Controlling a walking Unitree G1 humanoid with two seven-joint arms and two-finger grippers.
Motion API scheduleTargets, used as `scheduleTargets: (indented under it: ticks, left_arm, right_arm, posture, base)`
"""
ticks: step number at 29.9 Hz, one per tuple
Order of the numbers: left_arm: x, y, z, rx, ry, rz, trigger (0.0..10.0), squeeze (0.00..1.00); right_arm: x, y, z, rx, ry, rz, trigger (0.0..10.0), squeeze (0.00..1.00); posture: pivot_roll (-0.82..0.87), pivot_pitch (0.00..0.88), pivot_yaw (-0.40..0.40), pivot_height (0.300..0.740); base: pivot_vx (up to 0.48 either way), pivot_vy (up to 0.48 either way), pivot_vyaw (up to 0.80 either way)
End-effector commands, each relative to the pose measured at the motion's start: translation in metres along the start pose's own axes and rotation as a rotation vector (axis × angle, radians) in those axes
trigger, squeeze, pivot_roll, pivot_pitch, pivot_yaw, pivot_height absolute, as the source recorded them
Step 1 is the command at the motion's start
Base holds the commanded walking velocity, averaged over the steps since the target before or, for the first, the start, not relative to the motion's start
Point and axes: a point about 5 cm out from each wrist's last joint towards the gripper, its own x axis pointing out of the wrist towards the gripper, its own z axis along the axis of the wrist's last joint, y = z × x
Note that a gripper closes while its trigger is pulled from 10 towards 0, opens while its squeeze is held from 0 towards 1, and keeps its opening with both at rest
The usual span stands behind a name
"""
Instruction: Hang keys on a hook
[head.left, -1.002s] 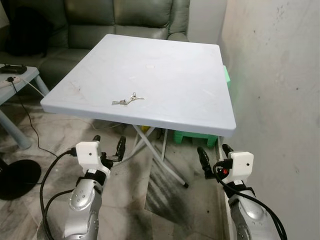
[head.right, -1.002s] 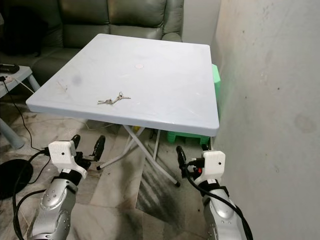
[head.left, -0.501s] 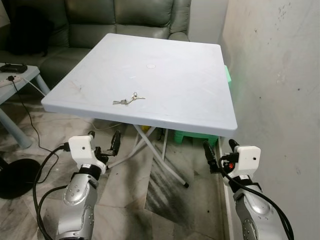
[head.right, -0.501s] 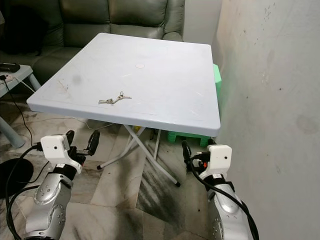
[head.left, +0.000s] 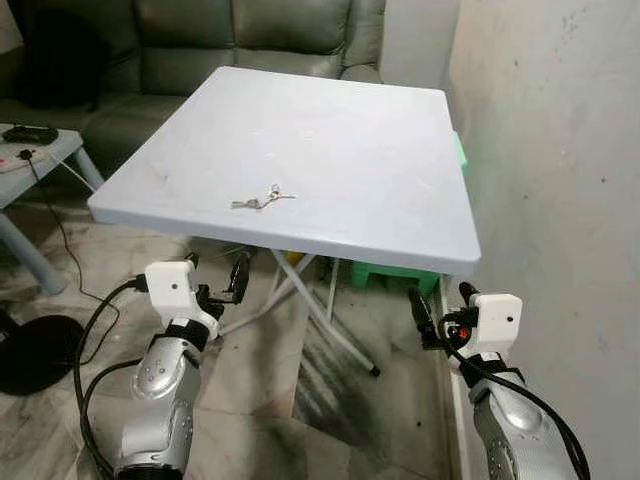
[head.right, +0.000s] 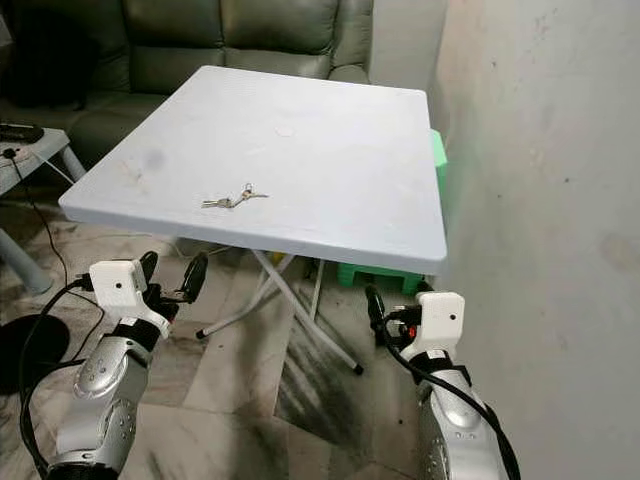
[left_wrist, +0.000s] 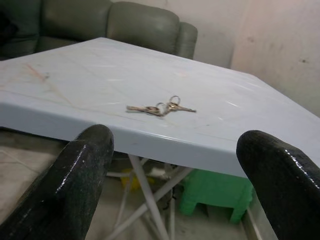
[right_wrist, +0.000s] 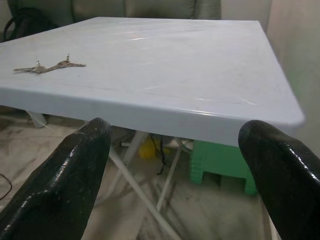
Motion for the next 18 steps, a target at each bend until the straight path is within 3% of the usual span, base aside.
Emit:
scheduleTargets:
  ticks: [1,18]
  left_arm:
    - [0.0021,-0.0014,0.0022,0.003,0.002,-0.014,10.0,0.0]
    - [0.0049,-0.0051,0.0018,-0.006,-0.001,-0.029,10.0,0.0]
  right_arm:
    - [0.0008,0.0003,0.0063,-0.01,-0.02,0.004,10.0,0.0]
    - [0.0019,-0.0005,0.0072,-0.018,-0.023,0.008,10.0,0.0]
  posture:
    - [-0.04,0.0,-0.009,0.74]
    - [-0.04,0.0,-0.01,0.74]
  base:
    - [0.0,0.251,0.0]
    - [0.0,0.359,0.0]
